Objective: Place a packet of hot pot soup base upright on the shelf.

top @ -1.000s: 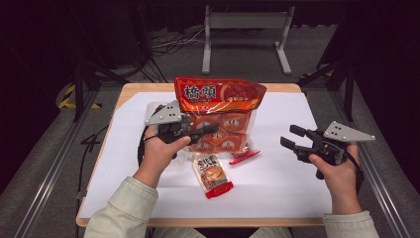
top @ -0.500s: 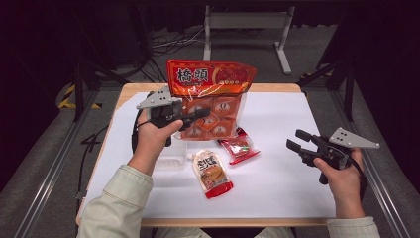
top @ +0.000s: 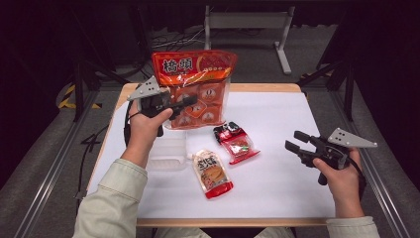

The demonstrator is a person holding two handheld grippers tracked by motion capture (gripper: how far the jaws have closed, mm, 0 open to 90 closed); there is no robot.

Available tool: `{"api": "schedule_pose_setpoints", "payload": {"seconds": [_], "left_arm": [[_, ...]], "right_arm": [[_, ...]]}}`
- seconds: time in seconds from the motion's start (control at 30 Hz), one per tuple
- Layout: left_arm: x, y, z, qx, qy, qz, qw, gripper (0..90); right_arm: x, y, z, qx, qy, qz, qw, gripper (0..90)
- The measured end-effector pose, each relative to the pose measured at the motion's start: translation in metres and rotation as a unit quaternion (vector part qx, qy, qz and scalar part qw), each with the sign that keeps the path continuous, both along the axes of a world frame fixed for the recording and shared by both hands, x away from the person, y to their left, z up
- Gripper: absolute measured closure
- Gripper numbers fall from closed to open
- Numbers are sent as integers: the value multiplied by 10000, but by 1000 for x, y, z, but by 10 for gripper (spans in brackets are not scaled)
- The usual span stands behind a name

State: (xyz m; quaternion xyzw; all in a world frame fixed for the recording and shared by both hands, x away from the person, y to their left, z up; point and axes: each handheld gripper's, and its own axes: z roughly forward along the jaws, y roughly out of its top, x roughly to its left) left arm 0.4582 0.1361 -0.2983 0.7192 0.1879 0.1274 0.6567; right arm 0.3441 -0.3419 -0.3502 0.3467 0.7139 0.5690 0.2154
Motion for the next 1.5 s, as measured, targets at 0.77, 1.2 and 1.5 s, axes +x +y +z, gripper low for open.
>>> {"api": "schedule_pose_setpoints", "payload": {"seconds": [0.77, 1.2, 1.5], "left_arm": [[10, 46, -24, 160, 24, 839, 9963, 708], [14, 68, -40, -137, 212, 1323, 9909, 708], [15, 69, -49, -267, 224, 1535, 9875, 707]], "right_arm": [[4, 1, -5, 47, 126, 128, 9998, 442], [4, 5, -7, 42, 210, 233, 9995, 435], [6, 5, -10, 93, 328, 286, 9990, 424]]}}
